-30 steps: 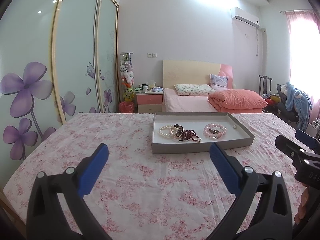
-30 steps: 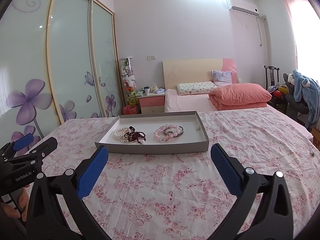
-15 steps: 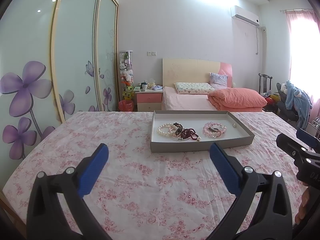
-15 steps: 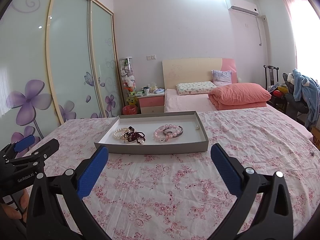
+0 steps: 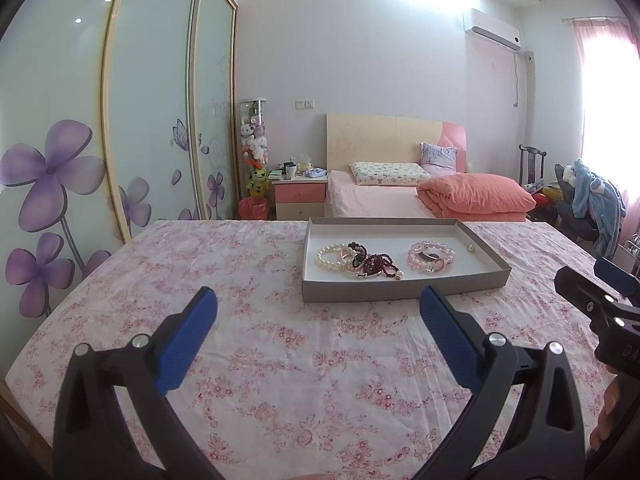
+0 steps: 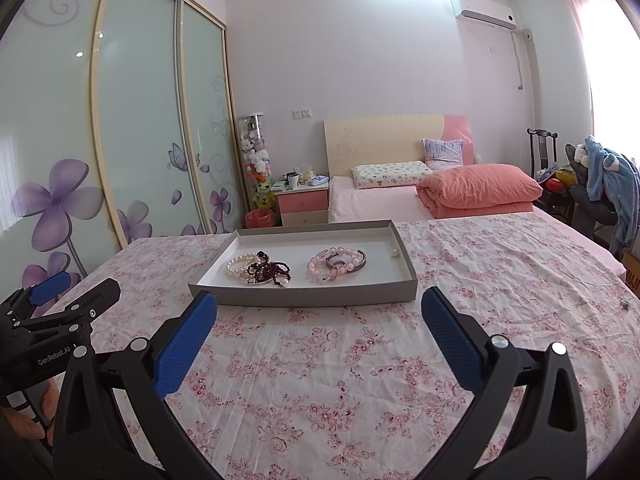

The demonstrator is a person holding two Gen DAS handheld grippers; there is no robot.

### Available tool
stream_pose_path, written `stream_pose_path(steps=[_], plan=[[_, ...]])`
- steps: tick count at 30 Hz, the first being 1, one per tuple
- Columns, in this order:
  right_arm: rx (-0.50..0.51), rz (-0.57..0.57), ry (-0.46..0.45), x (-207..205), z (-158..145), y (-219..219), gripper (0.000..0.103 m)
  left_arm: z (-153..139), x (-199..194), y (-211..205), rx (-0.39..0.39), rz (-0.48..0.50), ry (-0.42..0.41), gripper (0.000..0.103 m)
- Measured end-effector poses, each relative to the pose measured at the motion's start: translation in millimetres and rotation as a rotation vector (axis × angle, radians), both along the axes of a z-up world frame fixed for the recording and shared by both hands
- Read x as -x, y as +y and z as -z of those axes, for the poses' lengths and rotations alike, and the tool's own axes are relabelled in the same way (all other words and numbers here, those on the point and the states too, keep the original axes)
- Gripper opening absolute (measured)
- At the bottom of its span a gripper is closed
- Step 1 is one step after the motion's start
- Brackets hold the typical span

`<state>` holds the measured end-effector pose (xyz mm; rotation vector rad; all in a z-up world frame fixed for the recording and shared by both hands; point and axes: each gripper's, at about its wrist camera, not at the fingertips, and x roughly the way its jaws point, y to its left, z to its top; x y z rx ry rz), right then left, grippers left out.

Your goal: Organize jewelry

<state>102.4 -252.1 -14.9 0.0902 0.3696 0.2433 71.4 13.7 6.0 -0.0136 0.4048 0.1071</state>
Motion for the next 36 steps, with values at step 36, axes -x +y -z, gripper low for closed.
stream_pose_path(steps=[36], plan=[[-0.003,0.000,0.006,0.9,2.2,1.1,0.101,1.7,-0.6,-2.7,-0.003,0.008,0.005,0.099]])
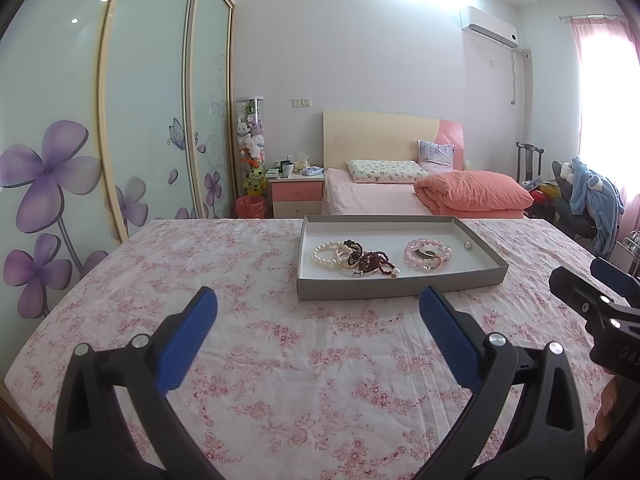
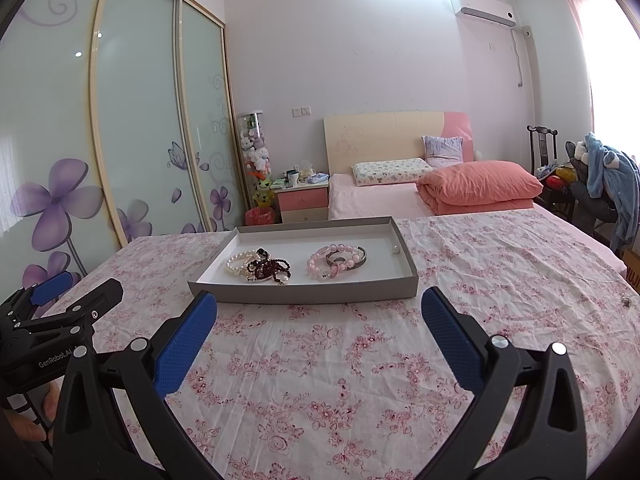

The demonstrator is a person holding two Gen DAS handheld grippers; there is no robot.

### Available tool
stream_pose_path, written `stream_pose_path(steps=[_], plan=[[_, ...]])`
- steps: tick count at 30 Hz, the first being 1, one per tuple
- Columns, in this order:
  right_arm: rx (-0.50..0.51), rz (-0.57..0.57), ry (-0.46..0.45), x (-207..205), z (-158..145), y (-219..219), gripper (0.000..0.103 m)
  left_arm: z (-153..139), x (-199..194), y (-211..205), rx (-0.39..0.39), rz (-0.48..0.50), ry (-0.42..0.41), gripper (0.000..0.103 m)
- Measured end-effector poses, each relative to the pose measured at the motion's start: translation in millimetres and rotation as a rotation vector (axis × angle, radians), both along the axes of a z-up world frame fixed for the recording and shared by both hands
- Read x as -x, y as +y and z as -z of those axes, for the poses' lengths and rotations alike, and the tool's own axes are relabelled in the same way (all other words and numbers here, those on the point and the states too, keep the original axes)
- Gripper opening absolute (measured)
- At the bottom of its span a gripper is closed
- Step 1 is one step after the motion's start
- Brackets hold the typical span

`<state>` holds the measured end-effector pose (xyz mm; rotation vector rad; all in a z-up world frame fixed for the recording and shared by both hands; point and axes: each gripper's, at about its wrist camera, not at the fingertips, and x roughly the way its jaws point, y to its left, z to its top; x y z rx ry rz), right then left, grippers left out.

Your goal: Organize jewelry

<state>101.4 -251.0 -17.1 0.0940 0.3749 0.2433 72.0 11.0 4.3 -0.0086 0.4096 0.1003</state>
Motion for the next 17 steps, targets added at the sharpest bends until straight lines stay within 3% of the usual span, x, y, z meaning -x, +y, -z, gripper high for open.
stream_pose_path(steps=[17], plan=[[0.000,0.000,0.004,1.6,3.0,3.9,0.101,2.7,-3.0,2.4,0.012,-0.002,0.012,0.099]])
